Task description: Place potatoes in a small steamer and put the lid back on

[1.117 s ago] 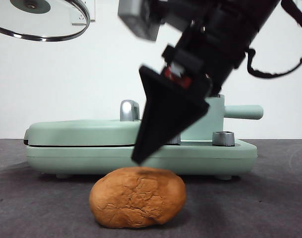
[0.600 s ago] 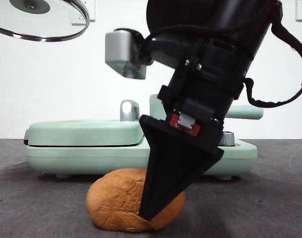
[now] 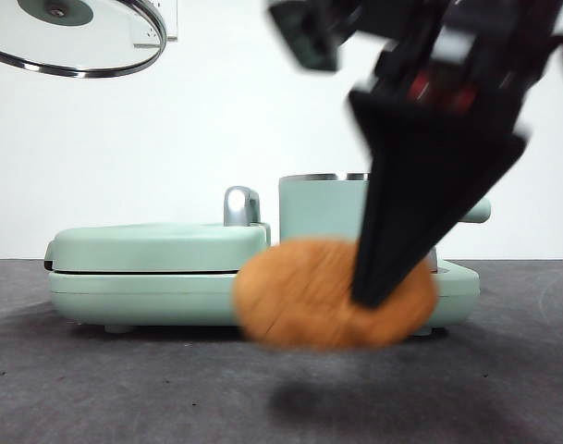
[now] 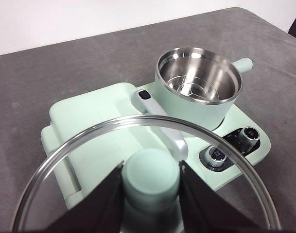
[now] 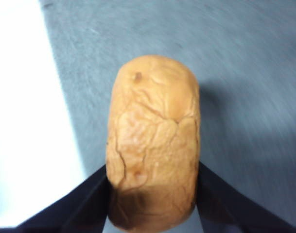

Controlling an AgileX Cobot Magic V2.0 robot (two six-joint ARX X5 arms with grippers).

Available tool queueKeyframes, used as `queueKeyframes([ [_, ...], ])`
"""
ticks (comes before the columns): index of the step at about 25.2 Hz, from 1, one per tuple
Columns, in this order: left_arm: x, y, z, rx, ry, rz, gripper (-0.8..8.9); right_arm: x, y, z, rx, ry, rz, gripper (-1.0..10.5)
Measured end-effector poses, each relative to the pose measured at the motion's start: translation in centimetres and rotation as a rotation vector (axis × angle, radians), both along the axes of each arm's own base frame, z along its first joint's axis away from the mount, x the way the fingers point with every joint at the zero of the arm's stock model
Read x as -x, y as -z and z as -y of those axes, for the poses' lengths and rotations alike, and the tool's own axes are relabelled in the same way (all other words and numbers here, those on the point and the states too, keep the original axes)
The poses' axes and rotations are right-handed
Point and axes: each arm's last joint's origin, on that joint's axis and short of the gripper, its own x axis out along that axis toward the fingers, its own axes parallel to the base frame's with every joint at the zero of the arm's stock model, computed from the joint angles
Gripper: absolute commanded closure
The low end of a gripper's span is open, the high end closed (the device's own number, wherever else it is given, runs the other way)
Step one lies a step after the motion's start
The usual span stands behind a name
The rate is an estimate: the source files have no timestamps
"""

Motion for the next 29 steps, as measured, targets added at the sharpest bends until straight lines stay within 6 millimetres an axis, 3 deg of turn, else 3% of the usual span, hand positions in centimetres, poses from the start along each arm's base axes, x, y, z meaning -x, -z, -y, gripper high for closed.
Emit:
queueKeyframes([
  [6,-0.1,-0.1,0.0,0.005,0.0,0.014,7.98,1.1,-5.5,5.2,-0.08,0.362,0.029,7.6],
  [13,-0.1,-0.1,0.0,0.004,0.0,0.014,7.98,-0.3,-10.6,7.5,-0.138,0.574,0.058,7.6],
  [21,-0.1,-0.1,0.0,0.005,0.0,0.014,7.98,-4.5,-15.1,7.8,-0.224,0.663,0.166,7.5],
  [29,-0.1,-0.1,0.0,0.003,0.0,0.014,7.98,-11.3,-15.0,5.9,-0.161,0.643,0.177,7.5],
])
